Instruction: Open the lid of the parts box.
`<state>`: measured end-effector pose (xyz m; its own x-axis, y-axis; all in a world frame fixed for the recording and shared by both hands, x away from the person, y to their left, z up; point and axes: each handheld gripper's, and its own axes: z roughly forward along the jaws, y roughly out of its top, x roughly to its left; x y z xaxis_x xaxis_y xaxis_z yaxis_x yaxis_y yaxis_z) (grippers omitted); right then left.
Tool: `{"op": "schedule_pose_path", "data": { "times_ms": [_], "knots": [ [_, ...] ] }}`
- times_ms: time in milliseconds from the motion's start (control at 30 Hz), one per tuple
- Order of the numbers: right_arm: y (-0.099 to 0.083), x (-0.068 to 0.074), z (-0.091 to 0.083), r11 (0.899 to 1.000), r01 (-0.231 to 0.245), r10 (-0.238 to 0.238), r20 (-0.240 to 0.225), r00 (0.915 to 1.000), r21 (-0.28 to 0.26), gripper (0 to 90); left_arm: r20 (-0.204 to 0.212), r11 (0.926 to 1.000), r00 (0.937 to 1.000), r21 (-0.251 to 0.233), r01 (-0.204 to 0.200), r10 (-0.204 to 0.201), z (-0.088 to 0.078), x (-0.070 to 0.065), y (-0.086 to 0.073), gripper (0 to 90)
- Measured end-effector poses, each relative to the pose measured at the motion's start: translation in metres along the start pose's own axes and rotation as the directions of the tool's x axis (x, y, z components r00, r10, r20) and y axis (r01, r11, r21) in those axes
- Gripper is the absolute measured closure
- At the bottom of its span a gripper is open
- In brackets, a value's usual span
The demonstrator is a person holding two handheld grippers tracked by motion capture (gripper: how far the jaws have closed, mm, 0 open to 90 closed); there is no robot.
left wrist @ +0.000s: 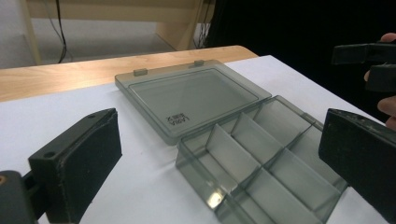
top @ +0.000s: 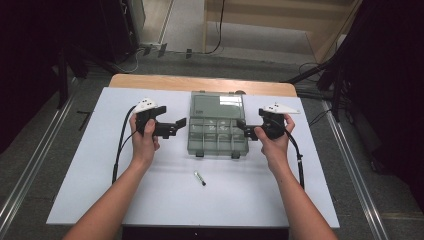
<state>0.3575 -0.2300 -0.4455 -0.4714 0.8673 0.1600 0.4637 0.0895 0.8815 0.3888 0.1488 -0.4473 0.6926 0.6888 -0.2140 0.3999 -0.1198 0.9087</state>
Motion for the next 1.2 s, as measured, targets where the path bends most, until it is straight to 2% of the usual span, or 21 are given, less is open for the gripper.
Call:
{"op": "schedule_pose_path", "data": {
  "times_ms": [167,333,467,600,700,800,900,1000,1133,1200],
  "knots": [
    [-0.006,0.008,-0.009,1.0,0.019,-0.019,-0.013,0.9997,-0.002,0.0,-0.026,0.9994,0.9993,-0.024,-0.027,0.026,-0.016,-0.005,-0.011,0.0],
    [-0.012,0.016,-0.016,0.999,0.043,-0.043,-0.018,0.9989,-0.007,0.0,-0.028,0.9982,0.9986,-0.037,-0.047,0.046,-0.033,-0.01,-0.021,0.0],
    [-0.018,0.019,-0.022,0.999,0.045,-0.046,-0.021,0.9987,-0.007,0.0,-0.029,0.9979,0.9988,-0.049,-0.042,0.04,-0.044,-0.011,-0.027,0.0],
    [-0.024,0.023,-0.027,0.999,0.046,-0.047,-0.027,0.9985,-0.01,0.0,-0.043,0.9972,0.9976,-0.048,-0.056,0.054,-0.055,-0.011,-0.039,0.0],
    [-0.028,0.029,-0.032,0.998,0.067,-0.067,-0.028,0.9974,-0.01,0.0,-0.054,0.9973,0.9975,-0.055,-0.048,0.045,-0.065,-0.007,-0.047,0.0],
    [-0.03,0.033,-0.034,0.997,0.075,-0.075,-0.033,0.9966,-0.004,0.0,-0.072,0.9968,0.9967,-0.069,-0.041,0.036,-0.075,-0.004,-0.052,0.0],
    [-0.033,0.038,-0.035,0.997,0.083,-0.083,-0.044,0.9956,0.0,0.0,-0.087,0.9953,0.995,-0.079,-0.055,0.049,-0.084,-0.002,-0.058,0.0],
    [-0.036,0.045,-0.034,0.994,0.107,-0.106,-0.072,0.9918,0.008,0.0,-0.099,0.9953,0.9934,-0.072,-0.066,0.058,-0.092,-0.001,-0.062,0.0],
    [-0.039,0.052,-0.032,0.993,0.117,-0.114,-0.092,0.9891,0.027,0.0,-0.104,0.9951,0.9928,-0.071,-0.068,0.061,-0.101,-0.002,-0.068,0.0],
    [-0.04,0.055,-0.032,0.993,0.118,-0.114,-0.103,0.9881,0.031,0.0,-0.111,0.9947,0.9911,-0.063,-0.082,0.074,-0.105,-0.004,-0.072,0.0]
  ]
}}
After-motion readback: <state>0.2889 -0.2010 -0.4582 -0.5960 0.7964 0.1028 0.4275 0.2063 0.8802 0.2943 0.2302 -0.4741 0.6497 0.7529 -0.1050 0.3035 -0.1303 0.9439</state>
